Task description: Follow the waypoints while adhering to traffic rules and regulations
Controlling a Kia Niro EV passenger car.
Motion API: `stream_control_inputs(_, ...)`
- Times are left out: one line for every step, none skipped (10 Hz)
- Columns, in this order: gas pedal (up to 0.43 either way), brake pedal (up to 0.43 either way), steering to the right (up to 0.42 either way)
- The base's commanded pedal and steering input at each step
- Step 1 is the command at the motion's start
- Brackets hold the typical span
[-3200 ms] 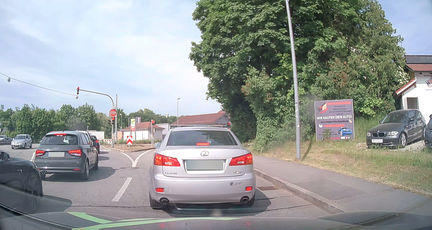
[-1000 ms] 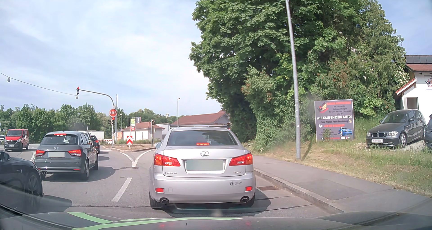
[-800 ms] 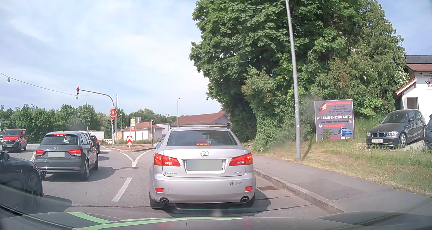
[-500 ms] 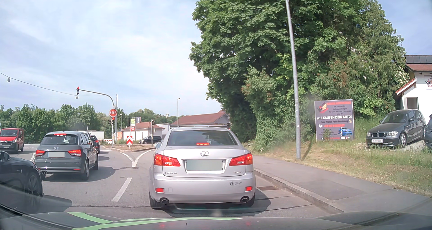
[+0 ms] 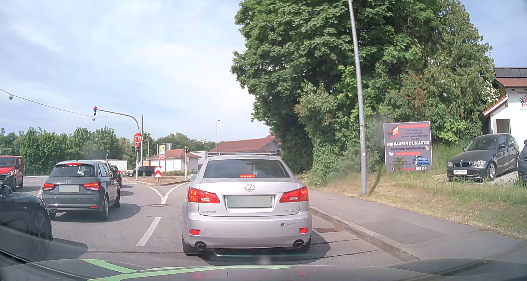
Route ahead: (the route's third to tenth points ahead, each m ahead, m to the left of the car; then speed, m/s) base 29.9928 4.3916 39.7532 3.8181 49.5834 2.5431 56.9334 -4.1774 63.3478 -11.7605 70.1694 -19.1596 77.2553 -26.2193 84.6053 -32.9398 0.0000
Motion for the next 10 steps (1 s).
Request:
stream_control_inputs(0.000, 0.415, -0.113)
stream_control_inputs(0.000, 0.421, -0.114)
stream_control_inputs(0.000, 0.415, -0.114)
stream_control_inputs(0.000, 0.415, -0.114)
stream_control_inputs(0.000, 0.415, -0.114)
stream_control_inputs(0.000, 0.421, -0.113)
stream_control_inputs(0.000, 0.415, -0.113)
stream_control_inputs(0.000, 0.421, -0.113)
stream_control_inputs(0.000, 0.421, -0.113)
stream_control_inputs(0.000, 0.421, -0.114)
